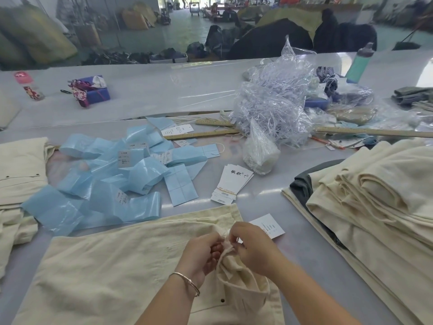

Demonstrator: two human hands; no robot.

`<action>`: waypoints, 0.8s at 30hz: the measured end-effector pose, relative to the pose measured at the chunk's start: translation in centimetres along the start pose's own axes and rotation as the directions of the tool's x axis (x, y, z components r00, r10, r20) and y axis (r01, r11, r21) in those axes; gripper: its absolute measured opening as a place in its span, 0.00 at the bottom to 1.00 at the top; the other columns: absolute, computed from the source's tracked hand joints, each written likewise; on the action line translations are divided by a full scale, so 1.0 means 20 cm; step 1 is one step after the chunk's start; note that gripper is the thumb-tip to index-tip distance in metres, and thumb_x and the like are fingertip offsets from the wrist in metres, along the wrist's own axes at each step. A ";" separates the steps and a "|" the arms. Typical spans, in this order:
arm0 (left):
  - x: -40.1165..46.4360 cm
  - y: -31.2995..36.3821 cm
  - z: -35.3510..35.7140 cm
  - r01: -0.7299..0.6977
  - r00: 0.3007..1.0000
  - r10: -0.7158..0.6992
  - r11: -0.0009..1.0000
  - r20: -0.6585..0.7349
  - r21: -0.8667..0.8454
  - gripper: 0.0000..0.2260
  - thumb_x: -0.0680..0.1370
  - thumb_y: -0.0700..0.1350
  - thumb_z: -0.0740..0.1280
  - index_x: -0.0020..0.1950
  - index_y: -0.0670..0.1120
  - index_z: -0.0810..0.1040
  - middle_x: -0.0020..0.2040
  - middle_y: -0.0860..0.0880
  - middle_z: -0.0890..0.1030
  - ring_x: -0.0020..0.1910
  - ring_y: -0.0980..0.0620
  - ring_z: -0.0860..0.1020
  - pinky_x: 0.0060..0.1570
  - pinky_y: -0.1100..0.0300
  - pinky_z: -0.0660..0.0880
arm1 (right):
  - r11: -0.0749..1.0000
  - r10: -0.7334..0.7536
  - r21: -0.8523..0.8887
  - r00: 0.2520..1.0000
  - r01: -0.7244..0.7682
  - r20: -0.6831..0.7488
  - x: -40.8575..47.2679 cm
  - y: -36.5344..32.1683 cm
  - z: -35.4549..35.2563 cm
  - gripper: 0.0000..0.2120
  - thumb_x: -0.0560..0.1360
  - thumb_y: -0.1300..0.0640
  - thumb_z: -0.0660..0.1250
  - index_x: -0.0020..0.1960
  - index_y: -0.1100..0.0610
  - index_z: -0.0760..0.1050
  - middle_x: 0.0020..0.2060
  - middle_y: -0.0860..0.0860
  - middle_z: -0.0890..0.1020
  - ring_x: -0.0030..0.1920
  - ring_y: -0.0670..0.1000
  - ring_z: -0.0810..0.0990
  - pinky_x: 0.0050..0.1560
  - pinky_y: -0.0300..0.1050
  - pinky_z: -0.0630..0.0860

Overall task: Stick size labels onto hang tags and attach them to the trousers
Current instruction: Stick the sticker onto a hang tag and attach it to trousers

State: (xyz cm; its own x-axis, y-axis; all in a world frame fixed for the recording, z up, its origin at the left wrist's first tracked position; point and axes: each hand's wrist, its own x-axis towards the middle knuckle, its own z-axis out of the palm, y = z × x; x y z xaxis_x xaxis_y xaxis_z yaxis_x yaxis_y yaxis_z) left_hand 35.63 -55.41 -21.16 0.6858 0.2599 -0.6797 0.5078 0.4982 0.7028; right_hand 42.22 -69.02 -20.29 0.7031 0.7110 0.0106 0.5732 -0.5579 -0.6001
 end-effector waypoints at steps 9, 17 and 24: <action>-0.07 -0.04 -0.06 -0.206 0.973 0.196 0.975 0.121 0.078 0.08 0.73 0.34 0.71 0.45 0.46 0.87 0.38 0.49 0.83 0.32 0.55 0.77 0.32 0.65 0.73 | 0.933 0.282 0.262 0.954 -0.247 -0.105 0.02 -0.01 0.03 0.04 0.72 0.60 0.71 0.39 0.57 0.80 0.38 0.45 0.78 0.42 0.45 0.77 0.44 0.36 0.72; -0.07 -0.06 -0.06 -0.418 0.902 0.429 0.847 0.044 0.328 0.01 0.72 0.35 0.74 0.42 0.40 0.85 0.31 0.45 0.80 0.28 0.54 0.76 0.27 0.63 0.73 | 0.676 0.468 0.613 0.881 -0.410 0.072 -0.01 -0.02 0.05 0.04 0.67 0.65 0.76 0.37 0.59 0.82 0.33 0.51 0.80 0.35 0.46 0.77 0.39 0.39 0.74; -0.04 -0.09 -0.05 -0.498 0.835 0.550 0.735 0.026 0.460 0.06 0.75 0.37 0.69 0.38 0.43 0.79 0.31 0.46 0.80 0.30 0.52 0.77 0.28 0.60 0.73 | 0.767 0.369 0.580 0.928 -0.275 -0.048 -0.02 0.01 0.03 0.09 0.71 0.67 0.72 0.39 0.54 0.84 0.37 0.50 0.80 0.35 0.41 0.75 0.39 0.32 0.71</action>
State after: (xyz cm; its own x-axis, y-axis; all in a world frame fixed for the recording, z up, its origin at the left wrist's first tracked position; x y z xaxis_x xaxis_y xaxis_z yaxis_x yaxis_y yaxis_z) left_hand 33.61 -55.66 -22.01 0.8652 0.4697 -0.1754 0.2710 -0.1438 0.9518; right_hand 41.76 -69.26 -20.96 0.8844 0.4333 -0.1735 0.0018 -0.3749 -0.9270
